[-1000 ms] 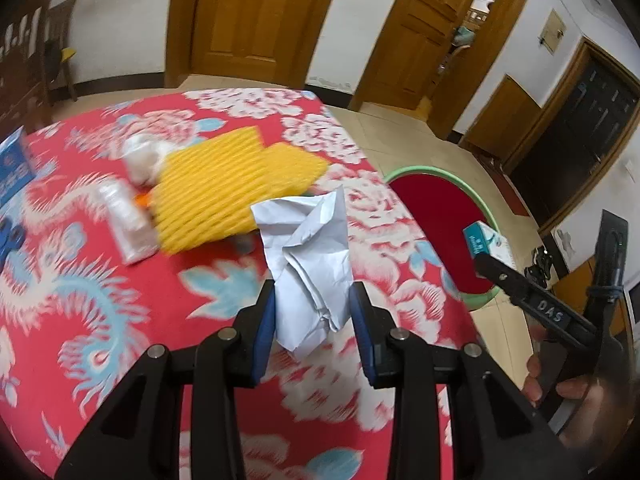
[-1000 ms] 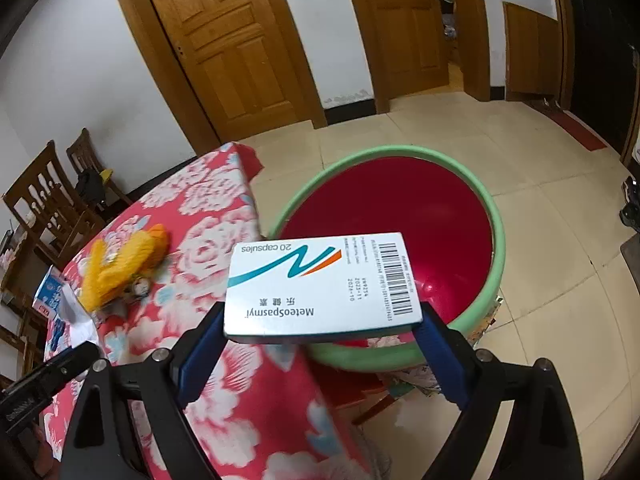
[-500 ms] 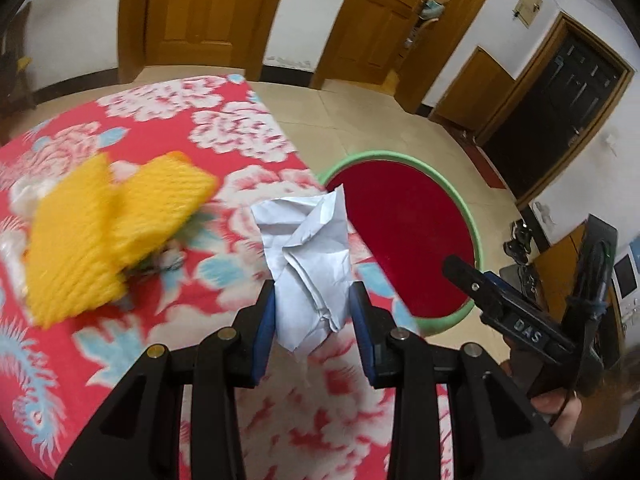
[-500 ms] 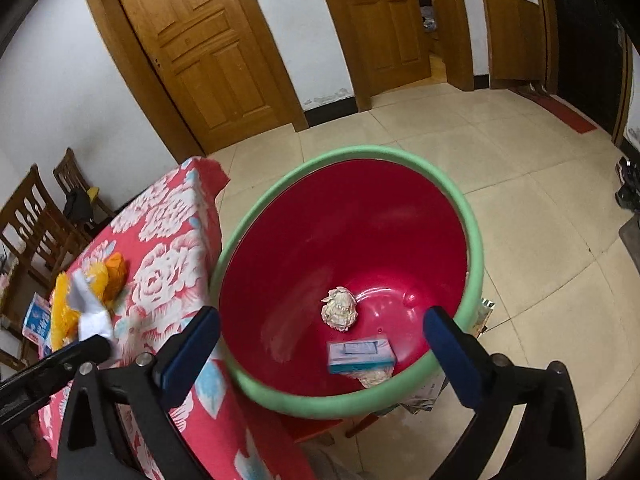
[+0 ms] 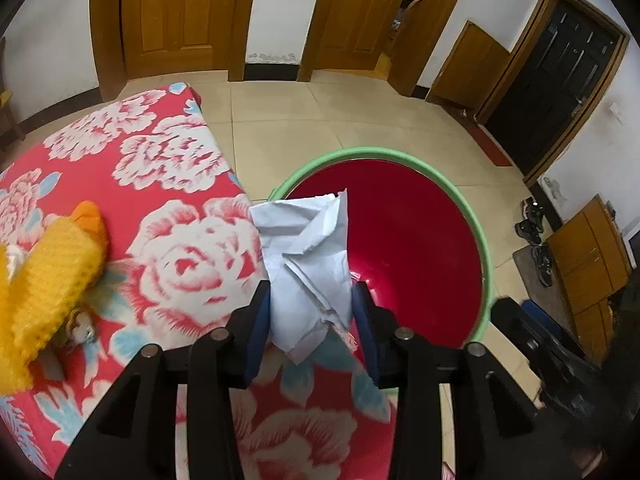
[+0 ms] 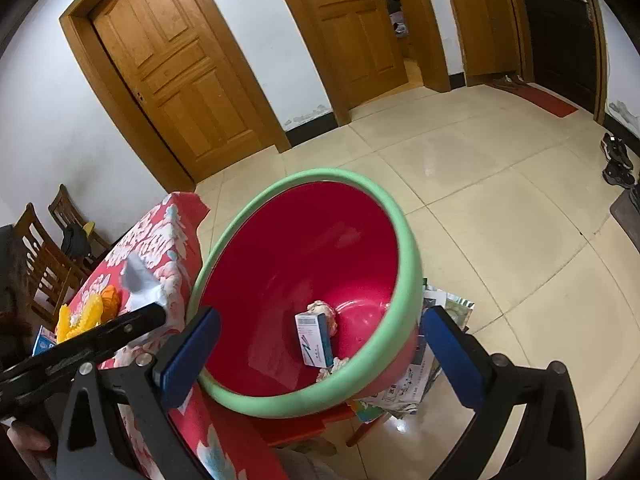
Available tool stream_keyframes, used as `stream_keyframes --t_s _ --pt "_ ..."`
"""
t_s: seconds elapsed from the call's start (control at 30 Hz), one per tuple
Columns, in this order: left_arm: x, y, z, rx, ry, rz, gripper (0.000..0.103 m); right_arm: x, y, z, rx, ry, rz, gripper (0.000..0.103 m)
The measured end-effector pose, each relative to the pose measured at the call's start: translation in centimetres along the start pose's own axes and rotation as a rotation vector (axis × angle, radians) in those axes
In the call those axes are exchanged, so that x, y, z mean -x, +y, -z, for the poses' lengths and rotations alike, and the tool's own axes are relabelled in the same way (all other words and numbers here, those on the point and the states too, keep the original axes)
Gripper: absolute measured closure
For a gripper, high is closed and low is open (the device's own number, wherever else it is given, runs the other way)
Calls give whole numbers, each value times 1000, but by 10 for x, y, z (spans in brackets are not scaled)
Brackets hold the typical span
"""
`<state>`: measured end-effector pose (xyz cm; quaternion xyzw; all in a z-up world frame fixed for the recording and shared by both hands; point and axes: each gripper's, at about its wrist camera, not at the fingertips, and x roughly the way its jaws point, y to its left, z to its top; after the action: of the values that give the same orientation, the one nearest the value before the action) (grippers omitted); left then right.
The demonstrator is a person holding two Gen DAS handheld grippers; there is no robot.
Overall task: Collect trash
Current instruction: 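Carry tissue and medicine box over the red bucket and release both, then move both tools back over the table toward the yellow foam nets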
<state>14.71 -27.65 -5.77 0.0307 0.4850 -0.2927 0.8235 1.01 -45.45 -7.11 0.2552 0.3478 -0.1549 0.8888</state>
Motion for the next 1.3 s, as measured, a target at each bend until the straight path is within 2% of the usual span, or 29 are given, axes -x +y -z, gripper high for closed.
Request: stream_keyframes --t_s 0.07,0.17,0.5,0.83,1.07,1.3 --pt "-6 -3 -3 -5 5 7 49 1 -4 0 -4 -1 3 0" --pt "-11 -7 -4 -11 1 6 40 1 -8 -1 -11 -1 11 0" --pt "-1 -1 0 2 -10 13 40 5 -7 0 -12 1 -3 0" --pt "31 18 11 28 -38 -28 40 17 2 4 6 2 -31 0" --pt "61 38 15 55 -90 -81 40 22 13 7 20 5 -49 0" --pt "85 71 16 94 -143 -174 40 23 25 12 35 15 -63 0"
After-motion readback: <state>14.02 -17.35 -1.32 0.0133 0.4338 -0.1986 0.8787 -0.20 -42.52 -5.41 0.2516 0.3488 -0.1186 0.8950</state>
